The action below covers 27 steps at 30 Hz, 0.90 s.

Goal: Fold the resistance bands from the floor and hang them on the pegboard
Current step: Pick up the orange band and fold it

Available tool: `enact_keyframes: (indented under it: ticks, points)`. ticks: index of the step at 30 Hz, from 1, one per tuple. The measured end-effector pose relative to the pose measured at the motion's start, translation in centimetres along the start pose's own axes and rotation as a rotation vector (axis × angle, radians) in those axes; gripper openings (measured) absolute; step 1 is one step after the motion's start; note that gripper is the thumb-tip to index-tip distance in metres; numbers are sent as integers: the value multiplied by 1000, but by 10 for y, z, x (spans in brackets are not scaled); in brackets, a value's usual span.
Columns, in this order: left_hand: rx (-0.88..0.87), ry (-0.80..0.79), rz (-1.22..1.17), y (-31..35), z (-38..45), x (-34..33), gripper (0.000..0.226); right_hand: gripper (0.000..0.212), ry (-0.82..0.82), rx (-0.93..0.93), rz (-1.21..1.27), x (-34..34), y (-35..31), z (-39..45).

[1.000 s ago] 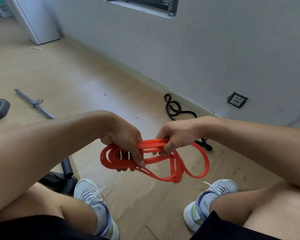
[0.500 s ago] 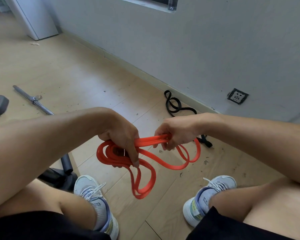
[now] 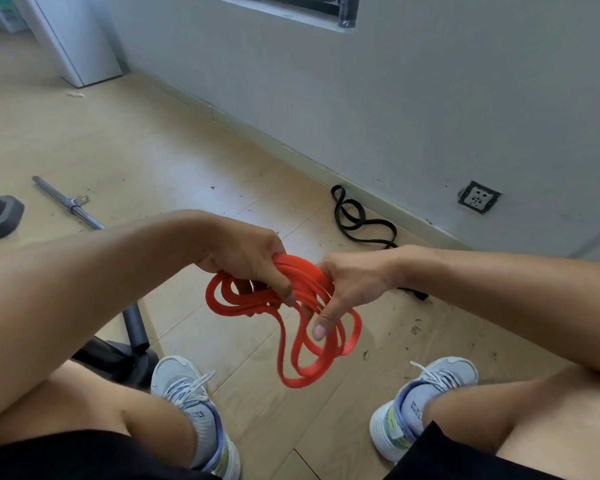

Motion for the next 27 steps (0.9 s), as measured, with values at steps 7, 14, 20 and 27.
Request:
enact_keyframes:
  ticks: [7,14,20,27]
  points:
    - [-62,214,-196,-7,-11,32,30,29,221,39,209,25,1,-7]
    - [-74,257,-308,-3,-16,33,16,35,120,29,467,19,0,-12]
    - [-111,363,-401,5,-19,40,15,81,371,11,240,27,-8,-11]
    - [-227,634,213,24,-25,54,21,34,509,-60,196,45,0,-11]
Point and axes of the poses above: each hand's wrist, its own z-axis towards the middle knuckle, its own x-axis out of the back of the hand, y = z × x, the point moved 7 cm from there along z, towards the middle knuckle, and after that the axes turned 1 degree about y, right-handed, at the moved point
